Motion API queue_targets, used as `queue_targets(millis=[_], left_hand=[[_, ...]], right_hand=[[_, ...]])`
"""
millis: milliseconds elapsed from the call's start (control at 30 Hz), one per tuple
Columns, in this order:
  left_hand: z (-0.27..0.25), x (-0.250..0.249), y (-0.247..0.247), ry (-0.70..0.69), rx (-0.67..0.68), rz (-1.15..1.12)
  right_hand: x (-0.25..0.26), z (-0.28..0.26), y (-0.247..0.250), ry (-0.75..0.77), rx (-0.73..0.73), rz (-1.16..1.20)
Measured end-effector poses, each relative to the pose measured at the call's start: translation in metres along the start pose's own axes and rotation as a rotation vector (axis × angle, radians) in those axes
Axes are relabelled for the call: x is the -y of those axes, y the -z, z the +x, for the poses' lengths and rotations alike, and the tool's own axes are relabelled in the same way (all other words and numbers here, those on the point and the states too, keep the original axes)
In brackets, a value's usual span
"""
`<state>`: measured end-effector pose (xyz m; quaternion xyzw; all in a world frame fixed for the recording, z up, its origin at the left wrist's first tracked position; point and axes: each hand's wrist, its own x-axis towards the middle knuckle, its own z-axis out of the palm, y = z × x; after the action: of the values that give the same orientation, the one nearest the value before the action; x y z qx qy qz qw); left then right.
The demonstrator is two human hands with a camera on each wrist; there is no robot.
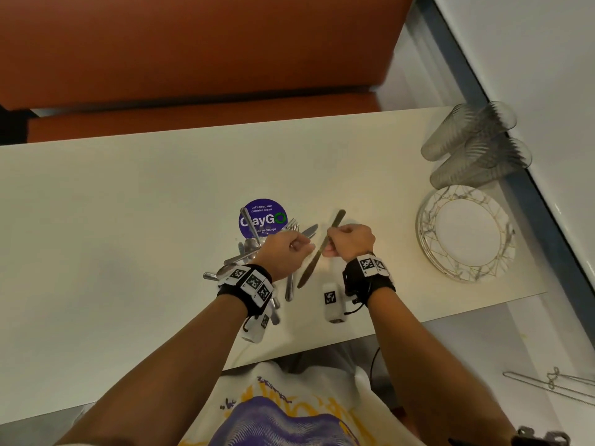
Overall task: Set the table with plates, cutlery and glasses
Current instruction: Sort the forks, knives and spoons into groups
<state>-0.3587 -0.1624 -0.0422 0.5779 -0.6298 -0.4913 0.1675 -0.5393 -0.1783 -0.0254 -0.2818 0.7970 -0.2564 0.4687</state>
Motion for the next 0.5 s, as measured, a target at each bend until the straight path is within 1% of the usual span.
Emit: queue_targets(millis=[100,167,233,333,433,500], left_hand=[[0.004,-0.010,0.000,0.049,0.040,-0.111],[0.005,-0.015,0.003,0.071,0.005,-0.195],[0.005,-0.014,0.010,0.072,-0.051,-0.207],[0.003,-0.008,0.023,0.108,-0.060,-0.266],[0.000,0.002,0.041,0.151,-0.159,-0.210],[0.000,0.007,0.056,0.171,-0.273,-0.173]], right_hand=[[0.018,-0.003,0.003,0.039,0.020,0.172],[0.027,-0.005,0.000,0.048,0.070,0.249],[0.034,-0.005,-0.002,0.066,0.103,0.302],[0.041,-0.006,-0.003,0.137,0.147,0.328],[0.042,-0.009,-0.004,0.281,0.164,0.264],[0.042,-0.012,-0.007,0.348,0.212,0.214]])
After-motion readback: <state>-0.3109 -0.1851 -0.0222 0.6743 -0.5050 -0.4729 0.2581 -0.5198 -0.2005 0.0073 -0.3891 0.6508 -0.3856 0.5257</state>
